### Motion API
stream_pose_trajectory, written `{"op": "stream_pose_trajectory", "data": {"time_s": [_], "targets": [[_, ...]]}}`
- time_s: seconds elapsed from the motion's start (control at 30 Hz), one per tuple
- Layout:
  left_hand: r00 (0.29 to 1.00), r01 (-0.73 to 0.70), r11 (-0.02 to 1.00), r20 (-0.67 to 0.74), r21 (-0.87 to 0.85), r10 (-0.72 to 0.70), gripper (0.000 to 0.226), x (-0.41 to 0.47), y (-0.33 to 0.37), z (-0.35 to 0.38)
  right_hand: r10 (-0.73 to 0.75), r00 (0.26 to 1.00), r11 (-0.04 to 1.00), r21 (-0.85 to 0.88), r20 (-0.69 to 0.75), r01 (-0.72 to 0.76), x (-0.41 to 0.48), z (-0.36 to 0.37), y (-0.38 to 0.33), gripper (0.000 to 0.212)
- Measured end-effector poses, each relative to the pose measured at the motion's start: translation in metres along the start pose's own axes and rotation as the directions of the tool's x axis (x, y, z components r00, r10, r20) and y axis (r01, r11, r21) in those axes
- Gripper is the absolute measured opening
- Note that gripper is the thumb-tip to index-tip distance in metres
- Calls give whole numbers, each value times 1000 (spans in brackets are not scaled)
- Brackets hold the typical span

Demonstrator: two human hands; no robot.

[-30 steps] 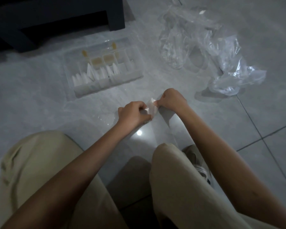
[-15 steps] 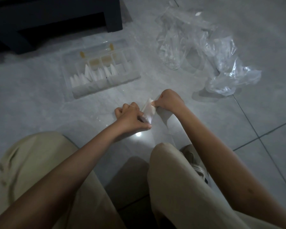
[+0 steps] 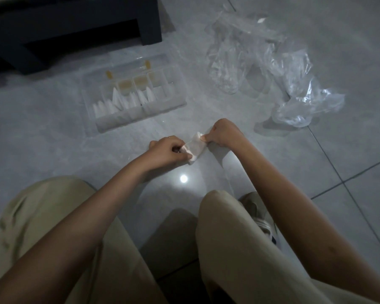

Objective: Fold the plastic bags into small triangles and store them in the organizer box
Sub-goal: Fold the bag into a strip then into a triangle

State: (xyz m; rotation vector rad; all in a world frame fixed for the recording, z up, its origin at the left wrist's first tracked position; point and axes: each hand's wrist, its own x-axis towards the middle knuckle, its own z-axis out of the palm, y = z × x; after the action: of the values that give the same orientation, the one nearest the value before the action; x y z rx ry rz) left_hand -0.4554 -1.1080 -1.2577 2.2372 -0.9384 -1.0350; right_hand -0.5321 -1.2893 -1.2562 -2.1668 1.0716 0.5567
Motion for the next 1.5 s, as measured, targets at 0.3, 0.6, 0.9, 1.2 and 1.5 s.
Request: {"op": "stream_pose_trajectory", "data": {"time_s": [0.3,0.6,0.9,1.2,1.5], "targets": [[994,76,990,-84,117,-66,24,2,16,20,5,1000,1000,3,2,-5,1,1,0,44],[992,17,984,-124,179,6,32,3,8,17,5,1000,1000,-10,-6,-5,-1,1,0,40],[969,111,983,-206,-148,-140,21,3,12,5,2,1000,1000,17,-26,-2,-2,3,1,46],[953,153,976,-238,-154,-187,25,-4,6,9,-23,999,998,63,-25,25,-7,3,3,38],[958,137,985,-269,108,-104,51,2,33,26,-32,985,994,94,-168,48,-18,14,8,30]]}}
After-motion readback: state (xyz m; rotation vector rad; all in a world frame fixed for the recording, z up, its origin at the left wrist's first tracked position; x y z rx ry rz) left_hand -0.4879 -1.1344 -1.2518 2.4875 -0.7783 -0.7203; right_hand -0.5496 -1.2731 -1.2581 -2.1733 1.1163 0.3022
